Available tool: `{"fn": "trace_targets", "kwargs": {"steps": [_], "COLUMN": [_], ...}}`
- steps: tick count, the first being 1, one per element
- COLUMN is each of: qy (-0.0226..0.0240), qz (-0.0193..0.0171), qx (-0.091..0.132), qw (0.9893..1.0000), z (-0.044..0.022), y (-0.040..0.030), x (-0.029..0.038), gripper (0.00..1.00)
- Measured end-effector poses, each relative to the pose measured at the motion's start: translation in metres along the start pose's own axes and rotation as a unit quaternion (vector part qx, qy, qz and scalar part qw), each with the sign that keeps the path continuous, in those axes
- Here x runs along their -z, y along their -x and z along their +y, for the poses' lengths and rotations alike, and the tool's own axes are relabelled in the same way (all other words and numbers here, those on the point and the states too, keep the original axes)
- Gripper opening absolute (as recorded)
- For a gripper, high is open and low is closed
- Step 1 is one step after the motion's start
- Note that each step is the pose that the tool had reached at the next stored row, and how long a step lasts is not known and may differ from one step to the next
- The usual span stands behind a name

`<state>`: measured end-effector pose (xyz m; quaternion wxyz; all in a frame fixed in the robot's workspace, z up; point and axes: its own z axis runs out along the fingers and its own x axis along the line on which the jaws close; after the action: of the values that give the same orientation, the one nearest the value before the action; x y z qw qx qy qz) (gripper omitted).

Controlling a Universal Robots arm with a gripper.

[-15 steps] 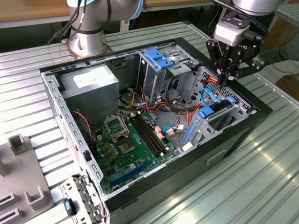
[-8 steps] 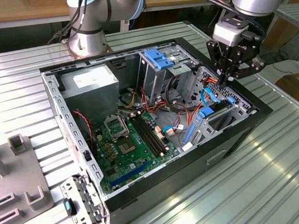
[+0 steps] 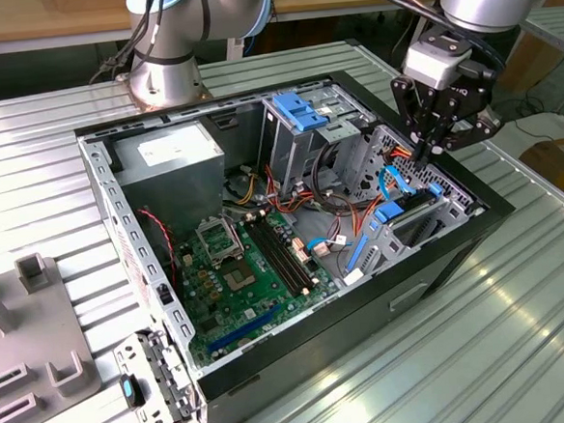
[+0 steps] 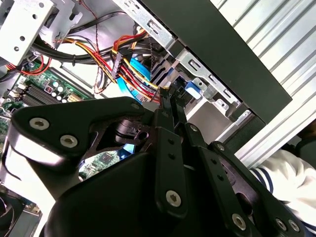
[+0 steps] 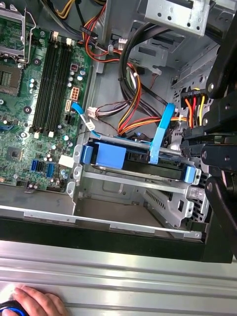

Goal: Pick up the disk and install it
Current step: 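Insert the second disk wire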

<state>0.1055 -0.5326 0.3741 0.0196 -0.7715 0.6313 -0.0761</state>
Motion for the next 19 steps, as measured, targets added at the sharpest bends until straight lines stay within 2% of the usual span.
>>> {"fn": "trace_targets", "kwargs": {"steps": [12, 14, 18, 19], "qy": [0.0000, 0.0010, 0.0017, 0.0013], "qz": [0.0000, 0.0014, 0.0023, -0.0006], "qx": [0.000, -0.011, -0.018, -0.019], "qw": [1.0000, 0.9999, 0.9998, 0.9998], "z": [0.0002, 0.0013, 0.0029, 0.0033], "y": [-0.0004, -0.0032, -0.0094, -0.0113], "x": [-0.0005, -0.0046, -0.0073, -0.0075], "gripper": [0.16, 0.16, 0.16, 0.16]}}
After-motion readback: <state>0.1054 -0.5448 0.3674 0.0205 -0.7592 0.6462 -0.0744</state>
